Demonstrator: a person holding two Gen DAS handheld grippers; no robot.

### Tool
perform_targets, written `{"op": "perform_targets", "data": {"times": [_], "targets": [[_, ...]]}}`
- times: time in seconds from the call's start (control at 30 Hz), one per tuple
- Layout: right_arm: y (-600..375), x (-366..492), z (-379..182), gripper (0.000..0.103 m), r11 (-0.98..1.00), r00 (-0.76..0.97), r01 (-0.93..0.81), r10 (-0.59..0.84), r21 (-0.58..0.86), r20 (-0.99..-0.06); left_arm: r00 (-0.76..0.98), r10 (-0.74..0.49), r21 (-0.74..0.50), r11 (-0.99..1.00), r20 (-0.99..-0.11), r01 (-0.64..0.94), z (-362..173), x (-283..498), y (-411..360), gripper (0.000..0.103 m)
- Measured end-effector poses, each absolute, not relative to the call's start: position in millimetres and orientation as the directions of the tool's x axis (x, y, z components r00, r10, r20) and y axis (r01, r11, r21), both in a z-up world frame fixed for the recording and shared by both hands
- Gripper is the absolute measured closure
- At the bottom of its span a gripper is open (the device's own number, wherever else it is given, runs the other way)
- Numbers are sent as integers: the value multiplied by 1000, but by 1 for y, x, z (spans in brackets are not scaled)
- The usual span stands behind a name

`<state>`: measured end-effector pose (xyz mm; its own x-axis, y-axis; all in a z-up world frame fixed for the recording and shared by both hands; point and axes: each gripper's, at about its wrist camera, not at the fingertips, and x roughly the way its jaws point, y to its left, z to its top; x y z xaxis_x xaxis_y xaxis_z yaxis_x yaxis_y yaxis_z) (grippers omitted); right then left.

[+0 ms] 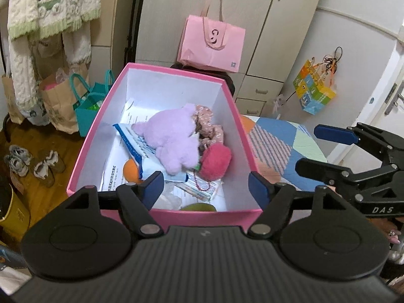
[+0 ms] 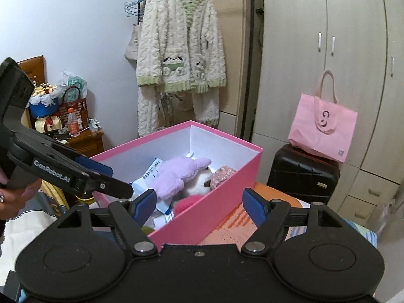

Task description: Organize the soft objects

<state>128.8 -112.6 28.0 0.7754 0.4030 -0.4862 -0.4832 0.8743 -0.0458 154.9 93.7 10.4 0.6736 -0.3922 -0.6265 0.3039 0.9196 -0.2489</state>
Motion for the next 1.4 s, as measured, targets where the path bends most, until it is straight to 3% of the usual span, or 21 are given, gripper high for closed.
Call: {"op": "perform_targets", "data": {"times": [0.23,0.7,1.4], "targets": [[-125,109,28,17,891,777,-453,384,-19,-499,688,-384,-196,920,-616,338,23,130,79,23],[-151,60,40,4,933,849,-354,293,-62,-439,742,-365,-129,925,-563,357,38,85,59,2],[-170,23,24,0,982,858,-184,142,-37,-494,792,-261,-39,957,-551,288,17,54,32,2]]}}
